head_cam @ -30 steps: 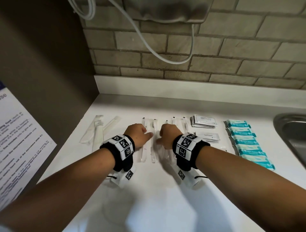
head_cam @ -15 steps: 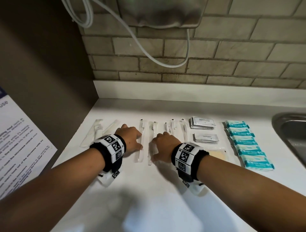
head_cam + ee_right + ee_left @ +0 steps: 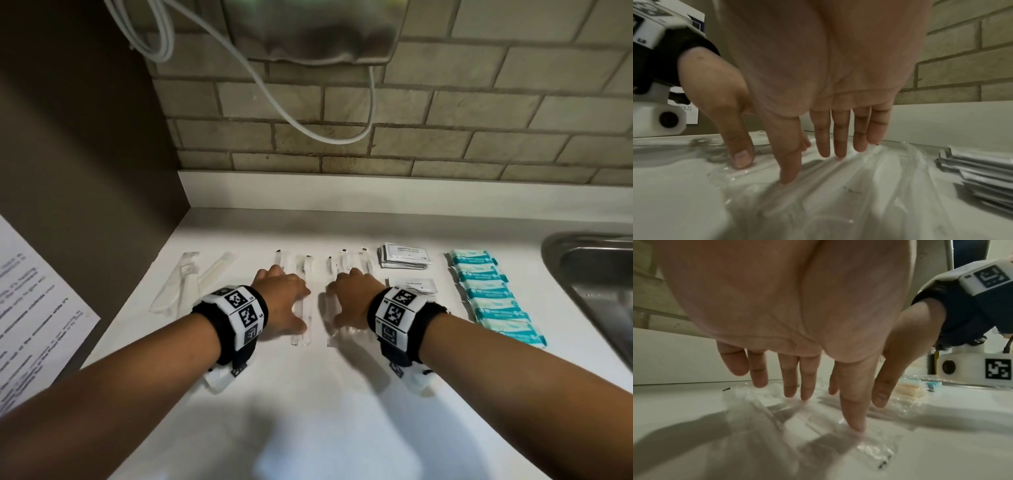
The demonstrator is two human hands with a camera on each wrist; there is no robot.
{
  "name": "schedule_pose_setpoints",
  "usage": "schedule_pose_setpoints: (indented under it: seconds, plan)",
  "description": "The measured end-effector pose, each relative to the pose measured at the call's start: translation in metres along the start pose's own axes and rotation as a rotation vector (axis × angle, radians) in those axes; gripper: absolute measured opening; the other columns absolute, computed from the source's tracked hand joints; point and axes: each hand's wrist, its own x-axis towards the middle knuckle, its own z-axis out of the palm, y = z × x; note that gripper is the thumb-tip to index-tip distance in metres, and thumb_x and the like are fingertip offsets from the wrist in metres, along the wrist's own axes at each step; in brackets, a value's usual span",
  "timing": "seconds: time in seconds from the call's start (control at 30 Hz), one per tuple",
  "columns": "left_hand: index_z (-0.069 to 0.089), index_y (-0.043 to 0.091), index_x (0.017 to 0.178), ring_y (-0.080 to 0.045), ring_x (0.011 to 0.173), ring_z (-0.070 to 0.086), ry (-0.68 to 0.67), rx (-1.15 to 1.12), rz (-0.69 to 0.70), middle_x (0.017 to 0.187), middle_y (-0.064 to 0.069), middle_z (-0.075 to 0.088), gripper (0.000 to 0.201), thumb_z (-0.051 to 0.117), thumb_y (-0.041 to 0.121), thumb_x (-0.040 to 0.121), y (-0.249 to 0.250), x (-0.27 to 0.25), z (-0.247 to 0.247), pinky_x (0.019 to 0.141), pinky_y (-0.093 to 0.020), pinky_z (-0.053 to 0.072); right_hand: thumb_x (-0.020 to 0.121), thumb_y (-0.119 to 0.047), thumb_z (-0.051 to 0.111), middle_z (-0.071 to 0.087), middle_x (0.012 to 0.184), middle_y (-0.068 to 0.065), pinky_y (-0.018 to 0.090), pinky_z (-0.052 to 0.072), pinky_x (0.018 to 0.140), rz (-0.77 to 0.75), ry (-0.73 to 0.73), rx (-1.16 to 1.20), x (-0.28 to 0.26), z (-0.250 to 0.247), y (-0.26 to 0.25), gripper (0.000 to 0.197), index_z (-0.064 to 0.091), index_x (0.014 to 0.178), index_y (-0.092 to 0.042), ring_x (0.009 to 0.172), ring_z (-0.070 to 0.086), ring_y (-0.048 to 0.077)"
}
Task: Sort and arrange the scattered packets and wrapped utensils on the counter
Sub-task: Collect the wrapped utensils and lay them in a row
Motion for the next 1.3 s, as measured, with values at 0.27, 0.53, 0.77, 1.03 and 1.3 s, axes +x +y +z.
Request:
schedule_pose_setpoints:
  seconds: [0.27,0.53,0.77,1.03,1.3]
  plan:
    - [0.047,0.033,0.137,-0.023,0.125,0.033,-0.009,-0.003,-0.065,0.143,0.01,0.044,0.074,0.062,0.057,0.069,-0.005,0.012,-0.007,0.101,-0.037,0.029,0.086,-0.04,0.062,0.052,0.131,0.006,0.04,0.042,0.101,-0.047,0.009,0.057,0.006,0.008,-0.006,0.052,0.053,0.133,-0.018,0.124,0.043,0.026]
    - [0.037,0.033,0.145,-0.022,0.146,0.01,0.018,-0.008,0.098,0.158,0.007,0.023,0.079,0.059,0.061,0.075,0.028,0.009,-0.004,0.116,-0.041,0.008,0.082,-0.047,0.064,0.054,0.13,0.004,0.04,0.035,0.104,0.03,0.06,-0.02,0.005,0.003,0.023,0.061,0.051,0.134,-0.02,0.127,0.041,0.026]
    - [0.03,0.031,0.149,-0.023,0.149,0.0,-0.045,0.024,0.037,0.161,0.009,0.013,0.081,0.06,0.059,0.079,0.031,0.019,-0.004,0.118,-0.042,0.001,0.081,-0.048,0.06,0.058,0.127,0.004,0.04,0.037,0.103,-0.022,0.033,-0.069,-0.001,0.017,0.028,0.058,0.055,0.13,-0.018,0.122,0.045,0.026]
    - [0.035,0.036,0.146,-0.022,0.149,0.002,0.008,-0.064,0.063,0.16,0.007,0.02,0.078,0.063,0.059,0.077,0.05,0.029,-0.016,0.117,-0.04,0.001,0.081,-0.035,0.064,0.049,0.136,0.003,0.041,0.034,0.106,0.058,0.141,0.115,-0.008,-0.003,0.051,0.06,0.046,0.138,-0.026,0.128,0.04,0.025]
    - [0.024,0.031,0.151,-0.025,0.15,-0.003,-0.059,0.116,0.066,0.162,0.004,0.015,0.086,0.053,0.066,0.078,0.064,0.035,-0.005,0.118,-0.047,-0.005,0.076,-0.046,0.07,0.06,0.125,0.002,0.041,0.029,0.106,0.082,-0.006,-0.122,-0.011,0.01,0.064,0.068,0.047,0.133,-0.018,0.128,0.041,0.026]
